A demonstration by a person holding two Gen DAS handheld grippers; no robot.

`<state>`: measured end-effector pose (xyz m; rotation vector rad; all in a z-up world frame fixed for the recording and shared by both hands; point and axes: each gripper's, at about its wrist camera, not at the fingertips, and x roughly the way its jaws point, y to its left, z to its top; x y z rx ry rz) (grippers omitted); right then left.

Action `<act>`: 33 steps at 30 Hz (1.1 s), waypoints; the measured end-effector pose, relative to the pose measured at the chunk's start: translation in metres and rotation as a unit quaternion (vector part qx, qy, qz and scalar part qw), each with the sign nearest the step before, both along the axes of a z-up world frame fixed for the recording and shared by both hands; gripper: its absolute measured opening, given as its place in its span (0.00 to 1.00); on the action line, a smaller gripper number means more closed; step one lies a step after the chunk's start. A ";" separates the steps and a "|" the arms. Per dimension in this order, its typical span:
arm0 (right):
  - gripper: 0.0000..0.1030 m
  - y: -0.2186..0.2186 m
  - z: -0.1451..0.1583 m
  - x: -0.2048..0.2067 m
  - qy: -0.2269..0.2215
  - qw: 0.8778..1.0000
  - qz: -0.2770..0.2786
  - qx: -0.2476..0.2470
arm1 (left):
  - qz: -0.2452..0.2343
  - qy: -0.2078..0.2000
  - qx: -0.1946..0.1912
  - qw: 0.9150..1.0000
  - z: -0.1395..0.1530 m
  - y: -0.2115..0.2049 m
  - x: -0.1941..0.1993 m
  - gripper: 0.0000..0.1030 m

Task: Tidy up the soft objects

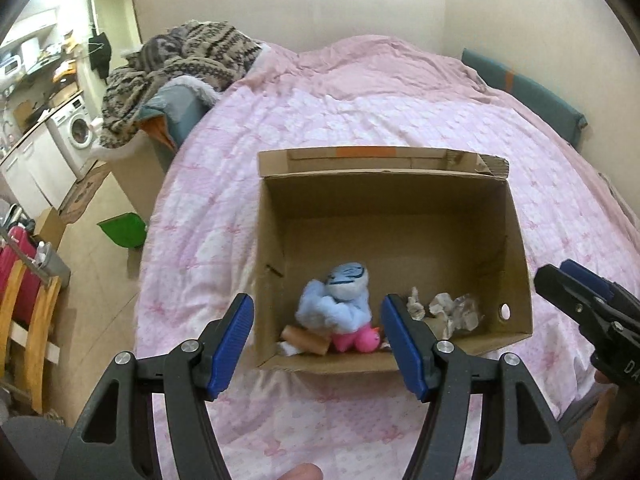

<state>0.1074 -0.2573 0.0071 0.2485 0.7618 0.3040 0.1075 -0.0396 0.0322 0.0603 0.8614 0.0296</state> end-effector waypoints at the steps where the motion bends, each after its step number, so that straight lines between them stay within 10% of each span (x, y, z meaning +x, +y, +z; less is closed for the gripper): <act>1: 0.70 0.001 0.001 -0.003 0.001 1.000 -0.001 -0.002 | 0.003 -0.002 -0.002 1.000 0.001 0.003 -0.004 0.61; 7: 0.73 0.004 -0.001 -0.017 0.019 1.000 0.002 0.010 | 0.014 -0.015 -0.018 1.000 0.008 0.018 -0.024 0.69; 12: 0.97 0.010 -0.007 -0.028 0.032 0.999 0.006 -0.010 | 0.022 -0.030 -0.029 0.999 0.014 0.021 -0.044 0.93; 33: 1.00 0.003 -0.018 -0.034 0.028 0.999 -0.019 -0.032 | 0.026 -0.012 -0.026 0.999 -0.002 0.007 -0.047 0.94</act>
